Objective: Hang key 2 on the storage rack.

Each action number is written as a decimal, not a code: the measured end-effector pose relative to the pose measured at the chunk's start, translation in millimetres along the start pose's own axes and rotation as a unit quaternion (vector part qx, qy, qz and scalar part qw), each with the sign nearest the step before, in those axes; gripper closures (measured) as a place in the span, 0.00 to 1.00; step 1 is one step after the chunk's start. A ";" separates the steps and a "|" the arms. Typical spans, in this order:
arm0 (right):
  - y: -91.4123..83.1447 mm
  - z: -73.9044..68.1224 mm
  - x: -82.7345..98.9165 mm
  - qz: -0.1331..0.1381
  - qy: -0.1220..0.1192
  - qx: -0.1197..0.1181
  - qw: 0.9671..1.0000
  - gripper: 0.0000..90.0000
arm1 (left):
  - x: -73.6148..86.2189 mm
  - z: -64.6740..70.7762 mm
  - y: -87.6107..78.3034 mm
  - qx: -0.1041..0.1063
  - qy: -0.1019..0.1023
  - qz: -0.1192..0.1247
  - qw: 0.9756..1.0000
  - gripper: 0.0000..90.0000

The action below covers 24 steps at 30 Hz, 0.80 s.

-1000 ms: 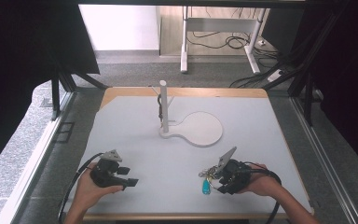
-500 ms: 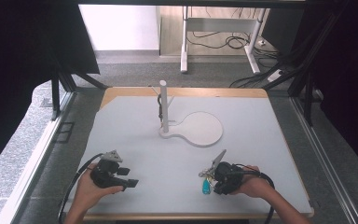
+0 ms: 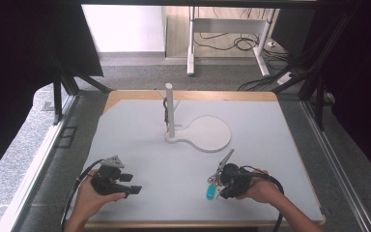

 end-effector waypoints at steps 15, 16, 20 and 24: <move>-38.9 15.7 -21.2 0.061 0.047 -0.046 0.996 0.97 | 0.3 -1.6 -1.7 -0.001 -0.015 0.008 1.000 0.40; -41.7 16.9 -24.1 0.065 0.050 -0.048 0.995 0.97 | 0.2 -1.6 -2.0 -0.001 -0.015 0.009 1.000 0.40; -51.7 20.8 -30.2 0.072 0.057 -0.050 0.995 0.97 | 0.7 -2.0 -3.1 -0.002 -0.013 0.010 1.000 0.40; -63.6 24.4 -33.9 0.072 0.061 -0.046 0.994 0.97 | 1.4 -2.7 -2.1 -0.001 -0.015 0.007 1.000 0.40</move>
Point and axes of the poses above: each handheld gripper's, and its own axes: y roughly forward along the jaws, x roughly out of its underside, z roughly to its right, the point moved 8 cm from there along y, roughly forward along the jaws, and after that the axes turned 3 degrees about z, right-handed, at the moved point
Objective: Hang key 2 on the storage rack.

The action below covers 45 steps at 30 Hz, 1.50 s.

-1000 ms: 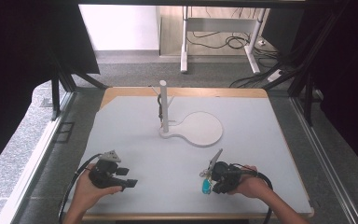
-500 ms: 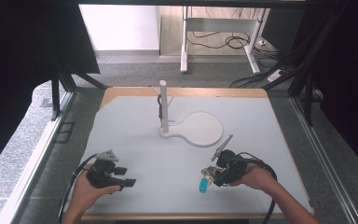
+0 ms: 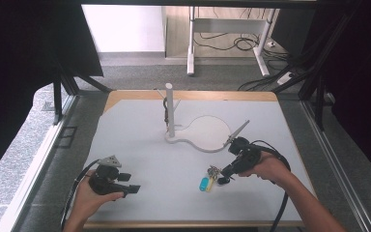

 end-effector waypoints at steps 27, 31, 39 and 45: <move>-55.0 7.6 -38.0 0.000 0.021 0.035 0.999 0.97 | 0.5 0.3 1.7 0.001 0.002 0.004 1.000 0.40; -60.9 7.9 -43.8 0.004 0.019 0.040 0.999 0.97 | 0.9 0.0 1.6 0.002 0.005 0.002 1.000 0.40; -71.3 11.3 -54.6 0.027 0.025 0.034 0.999 0.97 | 1.5 -1.5 1.7 -0.007 0.003 -0.001 1.000 0.40; -78.2 14.9 -60.7 0.032 0.028 0.042 0.998 0.97 | 1.6 -1.4 2.2 -0.006 0.005 -0.002 1.000 0.40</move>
Point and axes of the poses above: each handheld gripper's, and its own axes: y roughly forward along the jaws, x roughly out of its underside, z roughly to its right, the point moved 8 cm from there along y, roughly forward along the jaws, and after that the axes turned 3 degrees about z, right-handed, at the moved point
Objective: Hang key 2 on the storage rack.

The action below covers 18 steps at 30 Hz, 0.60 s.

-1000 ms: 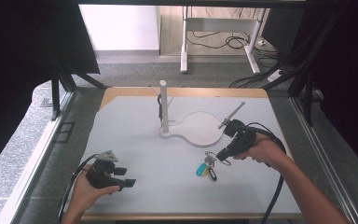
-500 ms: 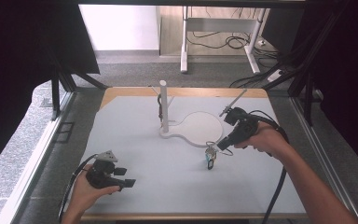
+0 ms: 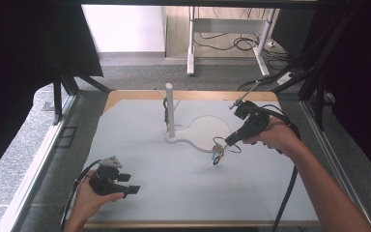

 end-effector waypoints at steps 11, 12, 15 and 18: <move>-13.0 3.7 -17.0 0.009 0.001 0.011 1.000 0.97 | 0.4 0.2 0.8 0.003 -0.001 -0.001 1.000 0.40; -13.8 4.0 -18.0 0.009 0.002 0.012 1.000 0.97 | 0.5 0.2 0.8 0.003 -0.001 -0.001 1.000 0.40; -15.9 5.7 -22.9 0.012 0.004 0.007 1.000 0.97 | 0.7 0.1 0.3 0.003 -0.001 -0.002 1.000 0.40; -16.7 7.6 -26.1 0.012 0.005 0.008 1.000 0.97 | 1.0 0.0 0.2 0.004 0.000 -0.004 1.000 0.40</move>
Point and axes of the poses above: each handheld gripper's, and its own axes: y roughly forward along the jaws, x roughly out of its underside, z roughly to its right, the point moved 8 cm from there along y, roughly forward along the jaws, and after that the axes turned 3 degrees about z, right-handed, at the moved point
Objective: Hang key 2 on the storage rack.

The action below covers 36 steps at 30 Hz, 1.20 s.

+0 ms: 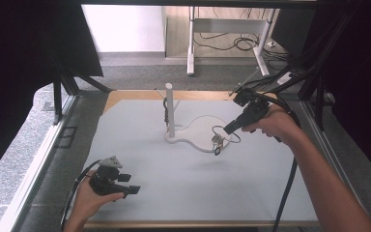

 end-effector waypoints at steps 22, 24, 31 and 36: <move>-4.8 8.4 -29.2 0.013 0.009 0.014 1.000 0.97 | 0.1 1.5 3.1 0.006 0.003 -0.001 1.000 0.39; -5.4 8.2 -33.3 0.015 0.011 0.014 1.000 0.97 | 0.1 2.6 3.6 0.007 -0.001 -0.002 1.000 0.39; -3.0 12.2 -41.3 0.013 0.016 0.015 1.000 0.97 | 0.5 1.8 4.0 0.007 0.003 -0.004 1.000 0.40; -0.5 15.6 -46.0 0.012 0.021 0.018 1.000 0.97 | 0.6 2.4 5.4 0.007 0.002 -0.004 1.000 0.40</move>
Point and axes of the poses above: each handheld gripper's, and its own axes: y roughly forward along the jaws, x roughly out of its underside, z roughly to its right, the point moved 8 cm from there along y, roughly forward along the jaws, and after that the axes turned 3 degrees about z, right-handed, at the moved point
